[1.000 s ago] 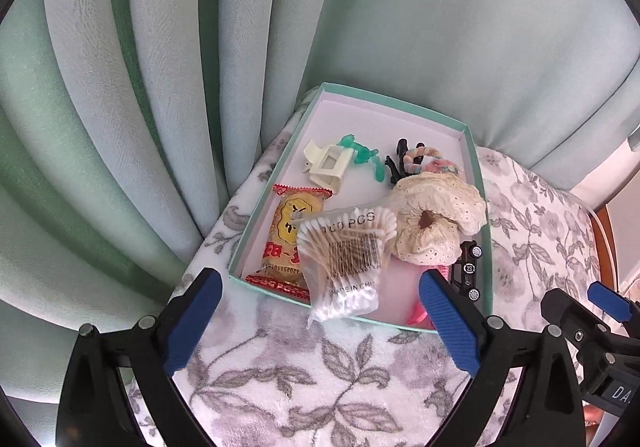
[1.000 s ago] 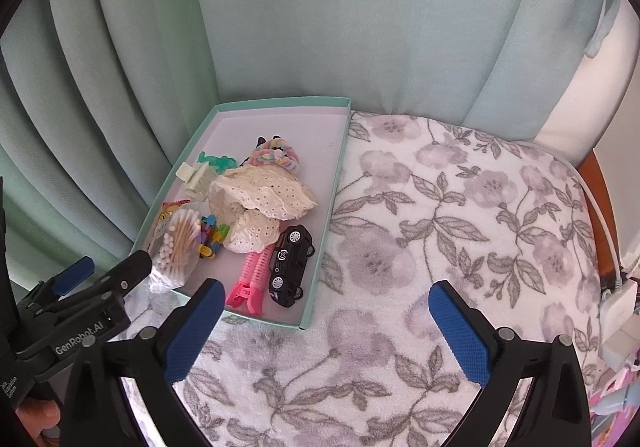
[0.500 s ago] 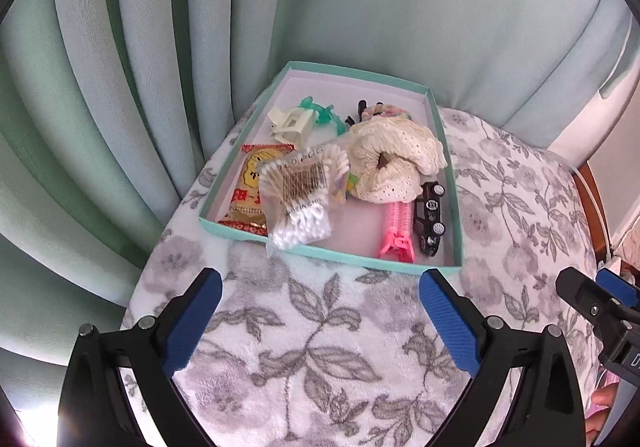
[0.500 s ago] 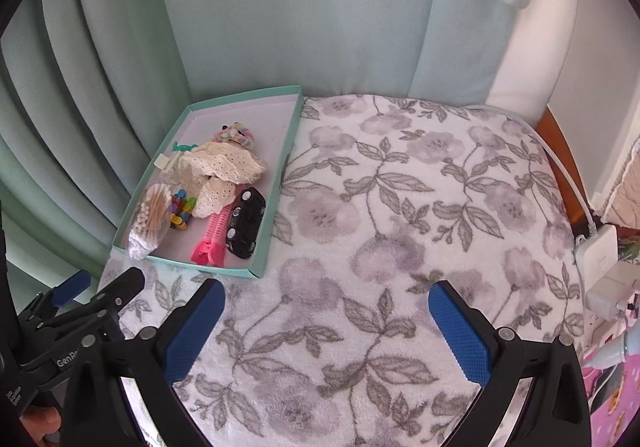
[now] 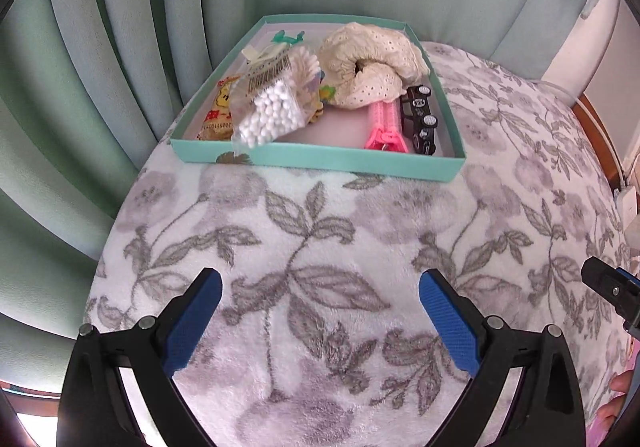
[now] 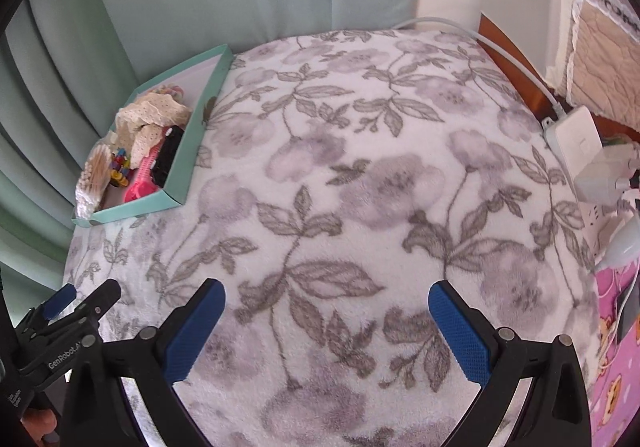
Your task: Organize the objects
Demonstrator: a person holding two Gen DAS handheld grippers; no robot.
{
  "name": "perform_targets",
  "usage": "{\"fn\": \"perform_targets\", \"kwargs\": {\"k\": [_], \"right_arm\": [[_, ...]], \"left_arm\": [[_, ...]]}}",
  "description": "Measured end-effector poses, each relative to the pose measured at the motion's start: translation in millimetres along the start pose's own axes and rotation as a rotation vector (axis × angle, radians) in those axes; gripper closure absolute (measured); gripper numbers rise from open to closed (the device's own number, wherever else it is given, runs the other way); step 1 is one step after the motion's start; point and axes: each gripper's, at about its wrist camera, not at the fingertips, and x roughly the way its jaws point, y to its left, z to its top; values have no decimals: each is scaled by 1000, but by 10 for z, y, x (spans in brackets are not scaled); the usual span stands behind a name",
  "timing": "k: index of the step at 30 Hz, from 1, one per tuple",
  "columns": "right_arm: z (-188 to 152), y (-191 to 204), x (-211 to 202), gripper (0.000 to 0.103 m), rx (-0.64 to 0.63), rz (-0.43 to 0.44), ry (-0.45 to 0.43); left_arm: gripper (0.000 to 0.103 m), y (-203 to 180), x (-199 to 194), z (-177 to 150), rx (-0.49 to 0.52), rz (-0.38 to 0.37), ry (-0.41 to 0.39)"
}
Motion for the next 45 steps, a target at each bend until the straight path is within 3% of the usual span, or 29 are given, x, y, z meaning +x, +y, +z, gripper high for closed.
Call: {"fn": "perform_targets", "kwargs": {"k": [12, 30, 45], "right_arm": [[-242, -85, 181, 0, -1, -47, -15], [-445, 32, 251, 0, -61, -130, -136], [-497, 47, 247, 0, -60, -146, -171]], "left_arm": [[4, -54, 208, -184, 44, 0, 6], [0, -4, 261, -321, 28, -41, -123], [0, -1, 262, -330, 25, -44, -134]]}}
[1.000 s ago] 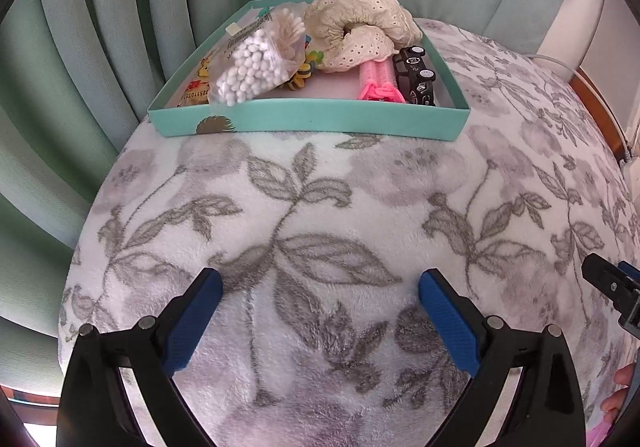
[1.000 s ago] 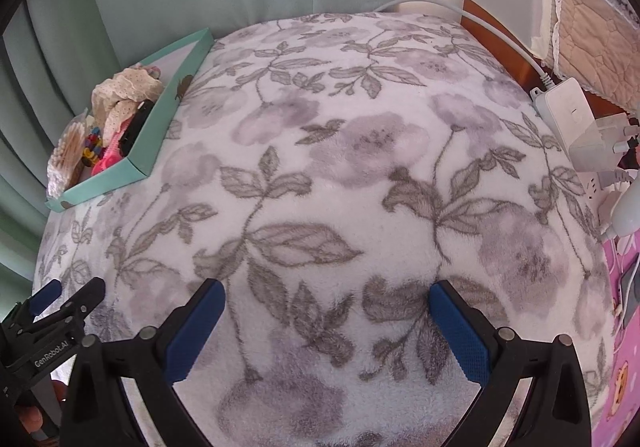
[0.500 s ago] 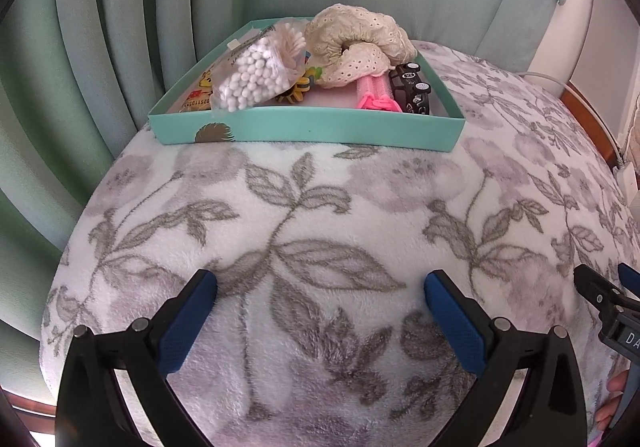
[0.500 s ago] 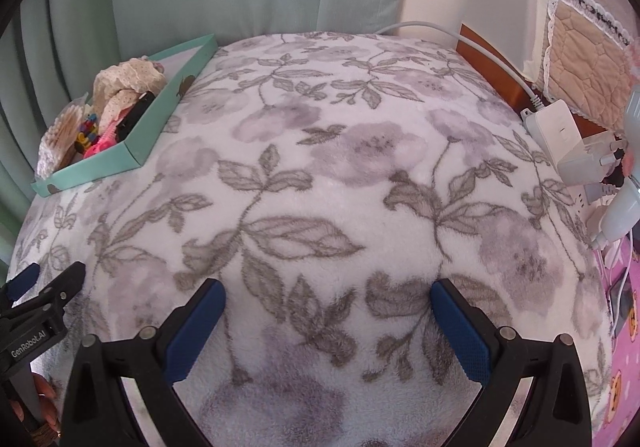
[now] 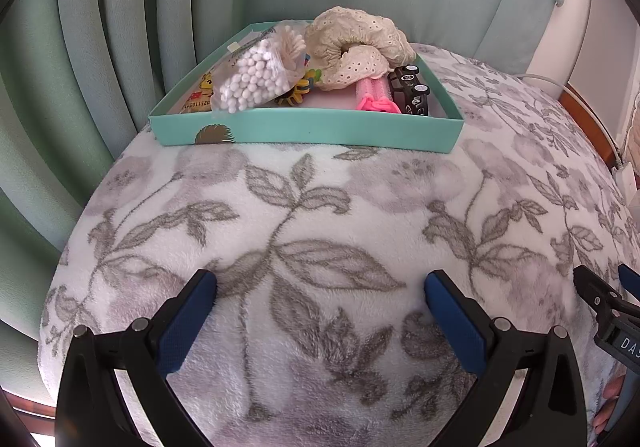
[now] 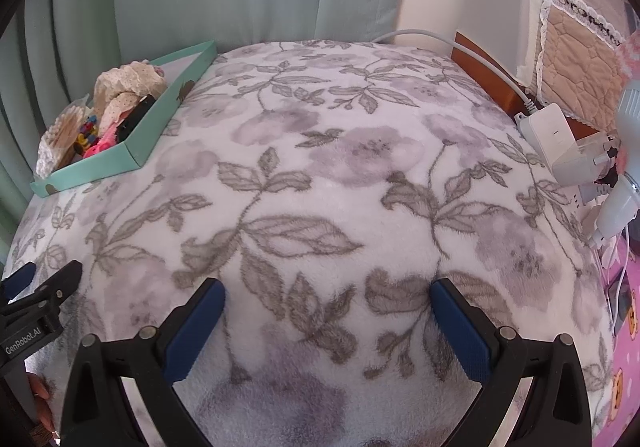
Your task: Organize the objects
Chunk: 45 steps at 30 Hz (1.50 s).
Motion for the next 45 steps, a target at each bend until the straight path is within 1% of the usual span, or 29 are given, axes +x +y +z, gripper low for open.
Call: {"fn": "perform_targets", "kwargs": {"k": [20, 26, 45], "right_arm": [[-21, 7, -11, 0, 2, -4, -2], [-16, 4, -11, 0, -1, -6, -5], [-23, 3, -14, 0, -3, -5, -6]], "left_arm": [[0, -24, 43, 42, -6, 2, 13], [0, -24, 43, 26, 0, -2, -1], [0, 15, -7, -14, 2, -10, -6]]}}
